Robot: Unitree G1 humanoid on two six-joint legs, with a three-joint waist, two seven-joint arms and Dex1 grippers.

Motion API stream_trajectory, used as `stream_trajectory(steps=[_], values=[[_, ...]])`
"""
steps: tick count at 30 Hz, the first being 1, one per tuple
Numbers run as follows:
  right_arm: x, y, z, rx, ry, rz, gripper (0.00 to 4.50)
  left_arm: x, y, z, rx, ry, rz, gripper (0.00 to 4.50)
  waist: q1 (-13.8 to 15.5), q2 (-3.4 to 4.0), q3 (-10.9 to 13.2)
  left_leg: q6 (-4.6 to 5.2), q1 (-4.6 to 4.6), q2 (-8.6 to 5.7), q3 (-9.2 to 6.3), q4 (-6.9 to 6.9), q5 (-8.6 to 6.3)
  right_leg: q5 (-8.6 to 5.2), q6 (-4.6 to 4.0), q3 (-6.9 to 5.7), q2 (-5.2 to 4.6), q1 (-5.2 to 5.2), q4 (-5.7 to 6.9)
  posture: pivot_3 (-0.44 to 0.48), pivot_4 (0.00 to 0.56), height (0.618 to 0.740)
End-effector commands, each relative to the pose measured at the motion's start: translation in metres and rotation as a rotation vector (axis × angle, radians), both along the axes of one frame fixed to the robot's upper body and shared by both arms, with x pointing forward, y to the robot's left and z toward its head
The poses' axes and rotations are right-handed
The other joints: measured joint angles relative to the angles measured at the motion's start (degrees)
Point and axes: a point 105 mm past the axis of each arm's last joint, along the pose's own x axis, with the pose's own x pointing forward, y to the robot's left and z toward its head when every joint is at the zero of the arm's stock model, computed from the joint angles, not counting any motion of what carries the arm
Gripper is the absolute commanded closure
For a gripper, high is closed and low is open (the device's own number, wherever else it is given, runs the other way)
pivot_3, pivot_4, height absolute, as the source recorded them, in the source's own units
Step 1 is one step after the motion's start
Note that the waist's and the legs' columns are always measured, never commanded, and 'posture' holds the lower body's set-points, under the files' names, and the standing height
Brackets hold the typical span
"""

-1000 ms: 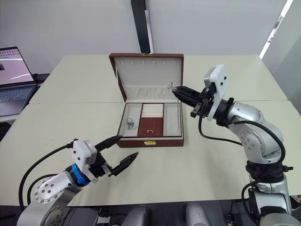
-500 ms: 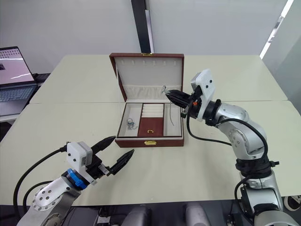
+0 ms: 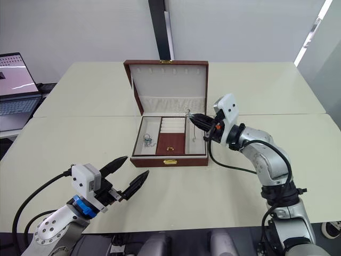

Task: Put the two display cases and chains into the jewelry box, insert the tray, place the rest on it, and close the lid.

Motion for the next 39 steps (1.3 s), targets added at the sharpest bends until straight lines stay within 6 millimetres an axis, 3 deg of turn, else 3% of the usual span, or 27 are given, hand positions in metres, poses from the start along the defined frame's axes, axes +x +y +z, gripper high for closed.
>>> stream_trajectory(steps=[1,11,15,19,22,28,39], values=[[-0.003,0.001,0.016,0.027,-0.061,0.012,2.88,-0.002,0.001,0.005,0.001,-0.035,-0.001,0.0,0.0,0.0,0.0,0.0,0.0,0.0,0.0,0.0,0.0,0.0,0.0,0.0,0.0,0.0,0.0,0.0,0.15,0.74],[-0.014,-0.015,0.012,0.024,-0.034,0.037,0.01,-0.001,0.006,-0.004,0.006,0.016,-0.019,0.0,0.1,0.0,0.0,0.0,-0.01,0.0,-0.01,-0.01,0.0,0.0,0.0,-0.01,0.0,0.0,-0.02,0.0,0.15,0.74],[-0.026,-0.041,-0.001,-0.034,-0.01,0.051,0.01,0.007,0.019,0.001,0.022,0.019,-0.012,0.0,0.2,-0.01,0.0,0.0,-0.04,-0.03,-0.04,0.0,0.0,0.0,0.0,-0.05,-0.02,0.02,-0.04,0.0,0.15,0.74],[-0.04,-0.082,-0.017,-0.126,0.056,0.043,0.01,0.013,0.037,0.006,0.077,0.052,-0.036,0.0,0.2,0.01,0.0,0.01,-0.04,-0.04,-0.05,0.0,0.0,-0.01,0.0,-0.08,-0.01,0.03,-0.06,0.0,0.15,0.74],[-0.046,-0.117,-0.029,-0.206,0.094,-0.013,0.01,0.014,0.06,0.006,0.126,0.103,-0.032,0.0,0.0,0.0,0.1,0.01,-0.04,-0.03,-0.01,-0.01,-0.01,-0.01,0.0,-0.05,-0.01,0.03,-0.08,0.0,0.15,0.74],[-0.048,-0.168,-0.046,-0.274,0.148,-0.129,0.01,0.019,0.1,0.006,0.21,0.161,0.015,0.0,-0.2,0.01,0.1,0.01,0.04,0.03,0.04,-0.01,-0.01,-0.02,-0.01,-0.02,0.05,0.04,-0.03,0.0,0.15,0.74],[-0.052,-0.193,-0.07,-0.309,0.165,-0.221,0.01,0.032,0.156,0.019,0.288,0.159,0.14,0.0,-0.1,0.0,0.2,0.01,0.01,0.02,0.04,-0.03,-0.01,-0.02,-0.01,-0.01,0.01,0.02,-0.05,0.0,0.15,0.74]])
